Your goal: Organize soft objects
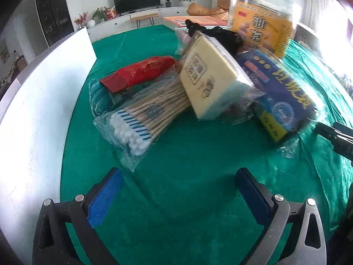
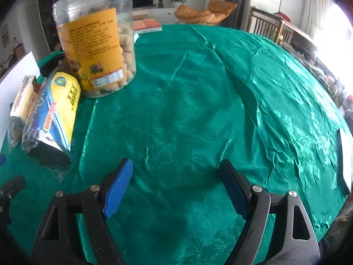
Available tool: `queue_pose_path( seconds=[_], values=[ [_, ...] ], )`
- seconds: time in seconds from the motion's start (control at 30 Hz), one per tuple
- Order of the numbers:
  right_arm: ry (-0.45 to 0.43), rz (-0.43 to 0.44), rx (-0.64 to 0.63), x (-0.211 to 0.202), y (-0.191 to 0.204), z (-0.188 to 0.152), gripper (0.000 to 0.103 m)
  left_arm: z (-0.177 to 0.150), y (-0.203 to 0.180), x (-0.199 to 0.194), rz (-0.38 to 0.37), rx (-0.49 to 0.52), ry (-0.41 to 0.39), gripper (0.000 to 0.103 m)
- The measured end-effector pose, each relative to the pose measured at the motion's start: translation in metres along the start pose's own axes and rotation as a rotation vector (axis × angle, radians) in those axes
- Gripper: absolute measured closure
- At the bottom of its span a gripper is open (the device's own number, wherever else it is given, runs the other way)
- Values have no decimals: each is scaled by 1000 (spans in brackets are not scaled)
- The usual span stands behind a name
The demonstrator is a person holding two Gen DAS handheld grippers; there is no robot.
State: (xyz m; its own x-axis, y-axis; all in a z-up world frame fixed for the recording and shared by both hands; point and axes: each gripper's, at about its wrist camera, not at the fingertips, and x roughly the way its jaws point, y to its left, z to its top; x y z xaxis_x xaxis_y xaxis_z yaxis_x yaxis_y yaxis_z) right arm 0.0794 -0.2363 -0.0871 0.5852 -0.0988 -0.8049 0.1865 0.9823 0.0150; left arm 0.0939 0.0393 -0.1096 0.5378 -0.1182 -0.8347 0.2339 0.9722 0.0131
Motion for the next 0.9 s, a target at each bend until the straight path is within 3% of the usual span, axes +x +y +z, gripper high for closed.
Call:
queue_pose_path(
  seconds=[0.9],
  values=[
    [-30, -11, -1, 0, 4, -11, 16, -3, 10, 6, -6, -32, -32, 0]
  ],
)
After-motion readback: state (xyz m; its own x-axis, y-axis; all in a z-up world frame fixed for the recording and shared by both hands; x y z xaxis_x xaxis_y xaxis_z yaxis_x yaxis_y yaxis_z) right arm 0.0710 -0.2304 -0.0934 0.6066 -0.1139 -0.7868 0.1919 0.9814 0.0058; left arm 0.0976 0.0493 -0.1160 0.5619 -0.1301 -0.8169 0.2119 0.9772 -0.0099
